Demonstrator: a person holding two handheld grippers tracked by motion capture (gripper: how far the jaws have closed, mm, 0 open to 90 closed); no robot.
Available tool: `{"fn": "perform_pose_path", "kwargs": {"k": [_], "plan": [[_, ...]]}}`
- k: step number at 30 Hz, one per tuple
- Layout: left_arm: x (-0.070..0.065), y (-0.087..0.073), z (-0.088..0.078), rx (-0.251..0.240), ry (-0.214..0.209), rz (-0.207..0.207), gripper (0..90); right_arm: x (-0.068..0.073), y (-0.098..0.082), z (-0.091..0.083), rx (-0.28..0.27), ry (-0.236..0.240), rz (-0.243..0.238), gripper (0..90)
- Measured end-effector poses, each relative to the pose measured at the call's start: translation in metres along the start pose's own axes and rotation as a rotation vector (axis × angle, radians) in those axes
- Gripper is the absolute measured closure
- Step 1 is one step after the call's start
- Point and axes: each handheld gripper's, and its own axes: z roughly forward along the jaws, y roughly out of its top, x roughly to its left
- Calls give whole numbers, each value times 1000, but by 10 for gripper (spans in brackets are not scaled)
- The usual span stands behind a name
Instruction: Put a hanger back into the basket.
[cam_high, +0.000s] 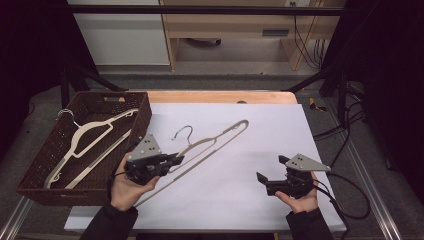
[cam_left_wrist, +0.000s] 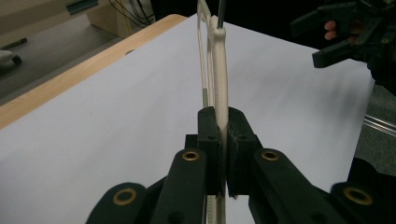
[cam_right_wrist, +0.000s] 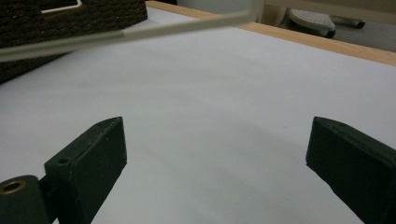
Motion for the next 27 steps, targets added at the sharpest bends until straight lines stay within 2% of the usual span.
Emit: {"fn": "perform_pose_path", "kwargs": {"k": [8, 11, 14, 21, 27], "plan": [[22, 22, -47, -11, 63, 13, 862, -5, -2, -7, -14, -39, 18, 41], [39, 29, -67, -22, 87, 19, 862, -7, -2, -9, -19, -44, 19, 38], [55, 32, -81, -33, 118, 5, 862, -7, -3, -10, -16, -52, 17, 35], [97, 27, -110, -54, 178, -33, 862, -8, -3, -10, -15, -56, 13, 36], [131, 14, -122, -43, 210, -51, 862, -8, -3, -9, -13, -57, 14, 38]]}}
